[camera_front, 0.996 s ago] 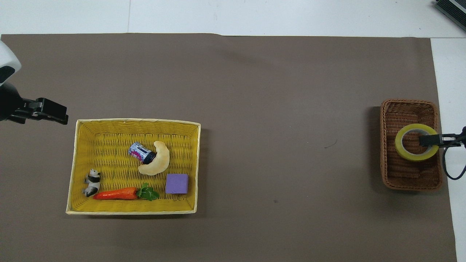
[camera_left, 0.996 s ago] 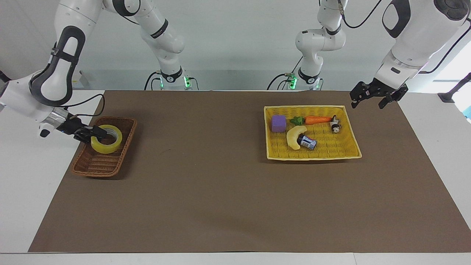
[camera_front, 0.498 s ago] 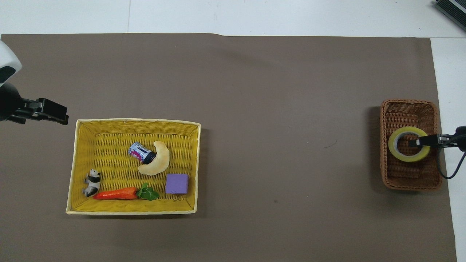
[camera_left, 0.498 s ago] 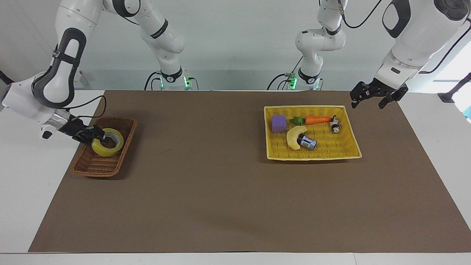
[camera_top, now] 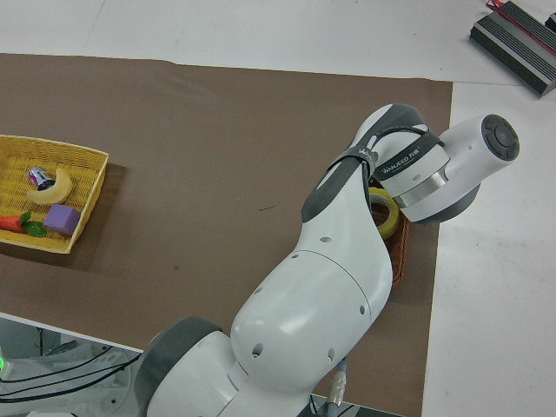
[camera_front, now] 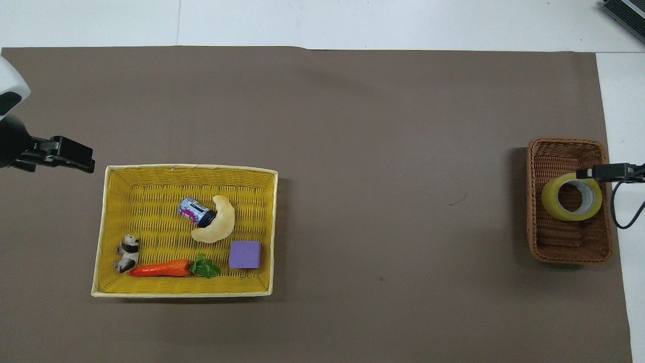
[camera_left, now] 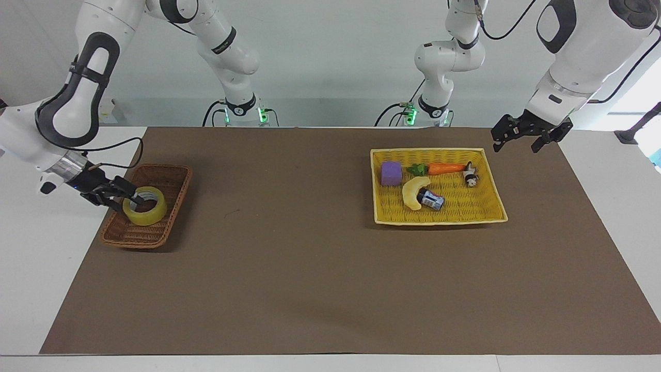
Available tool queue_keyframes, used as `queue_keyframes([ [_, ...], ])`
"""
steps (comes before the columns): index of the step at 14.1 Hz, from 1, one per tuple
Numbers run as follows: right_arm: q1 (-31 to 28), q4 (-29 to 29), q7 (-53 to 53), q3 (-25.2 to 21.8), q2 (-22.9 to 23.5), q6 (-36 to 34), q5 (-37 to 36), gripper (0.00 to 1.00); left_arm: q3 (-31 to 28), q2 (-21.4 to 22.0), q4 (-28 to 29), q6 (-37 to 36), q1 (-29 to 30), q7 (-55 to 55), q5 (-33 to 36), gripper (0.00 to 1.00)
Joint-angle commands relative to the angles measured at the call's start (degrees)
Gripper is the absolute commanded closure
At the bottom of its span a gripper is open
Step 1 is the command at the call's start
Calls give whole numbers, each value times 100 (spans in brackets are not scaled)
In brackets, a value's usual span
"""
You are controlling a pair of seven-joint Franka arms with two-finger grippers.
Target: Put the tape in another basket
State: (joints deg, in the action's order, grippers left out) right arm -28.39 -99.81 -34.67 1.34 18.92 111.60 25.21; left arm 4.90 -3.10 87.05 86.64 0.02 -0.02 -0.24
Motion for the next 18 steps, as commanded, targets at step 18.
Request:
queue_keyframes([
  [18, 2795, 646, 5128, 33, -1856, -1297, -2600, 0, 54, -68, -153, -165, 60, 63, 51, 0],
])
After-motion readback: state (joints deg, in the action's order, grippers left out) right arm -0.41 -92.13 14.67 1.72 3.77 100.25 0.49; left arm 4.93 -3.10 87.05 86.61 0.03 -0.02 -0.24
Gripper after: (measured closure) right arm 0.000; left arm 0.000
